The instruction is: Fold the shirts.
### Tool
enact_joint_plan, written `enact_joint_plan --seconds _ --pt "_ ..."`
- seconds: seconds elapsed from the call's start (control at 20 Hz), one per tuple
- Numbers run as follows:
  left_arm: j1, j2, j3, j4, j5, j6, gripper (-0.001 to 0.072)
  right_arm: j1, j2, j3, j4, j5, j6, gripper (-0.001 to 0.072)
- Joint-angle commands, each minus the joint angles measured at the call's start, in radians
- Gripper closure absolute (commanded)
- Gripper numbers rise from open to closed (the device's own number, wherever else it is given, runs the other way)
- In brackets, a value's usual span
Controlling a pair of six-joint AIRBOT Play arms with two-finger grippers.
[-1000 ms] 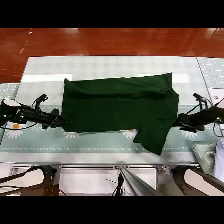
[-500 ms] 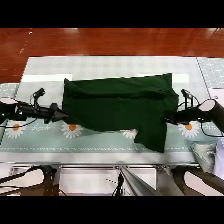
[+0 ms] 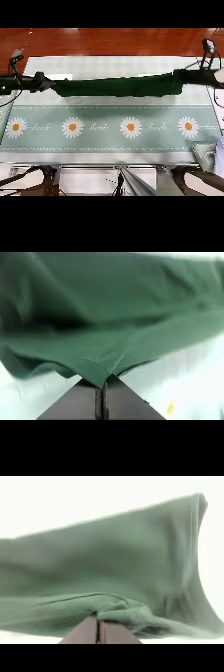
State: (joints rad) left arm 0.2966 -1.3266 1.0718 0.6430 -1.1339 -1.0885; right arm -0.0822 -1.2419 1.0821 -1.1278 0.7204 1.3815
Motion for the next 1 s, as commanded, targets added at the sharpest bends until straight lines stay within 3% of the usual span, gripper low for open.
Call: enact_joint_plan --seconds 0.0,0.45,0.5,0.55,0.6,0.65,0.7,0.8,0.85,0.95 --pt "-0.062 -0.067 0.042 0.0 0.204 -0.024 0.069 0.023 -0.177 0.157 0.029 -0.079 0.04 0.0679" --pt "-0.127 -0.388 0.167 -0.001 0.217 -0.088 0.0687 0.023 -0.409 0.237 0.109 -0.193 0.047 0.0676" --pt "-0.127 -0.395 0.174 -0.001 0.216 -0.088 0.0634 0.023 -0.418 0.237 0.109 -0.188 0.047 0.0583" --pt "-0.126 -0.395 0.175 -0.001 0.216 -0.088 0.0468 0.023 -0.419 0.237 0.108 -0.188 0.046 0.039" --pt "-0.121 -0.393 0.175 -0.001 0.212 -0.088 0.0235 0.022 -0.414 0.24 0.105 -0.187 0.036 0.022" --pt "-0.112 -0.391 0.181 0.0 0.19 -0.088 0.0062 0.01 -0.397 0.247 0.08 -0.171 0.008 0.0169" --pt "-0.095 -0.391 0.196 0.0 0.146 -0.101 0.0025 -0.006 -0.373 0.257 0.026 -0.148 -0.012 0.0169" --pt "-0.053 -0.391 0.232 0.0 0.03 -0.137 0.0025 -0.051 -0.317 0.278 -0.18 -0.08 0.007 0.0169" --pt "-0.037 -0.391 0.247 0.0 -0.028 -0.137 0.0026 -0.085 -0.304 0.293 -0.28 -0.005 0.062 0.0123" --pt "-0.015 -0.391 0.267 0.0 -0.126 -0.136 0.0027 -0.172 -0.306 0.31 -0.315 0.191 0.098 0.0114"
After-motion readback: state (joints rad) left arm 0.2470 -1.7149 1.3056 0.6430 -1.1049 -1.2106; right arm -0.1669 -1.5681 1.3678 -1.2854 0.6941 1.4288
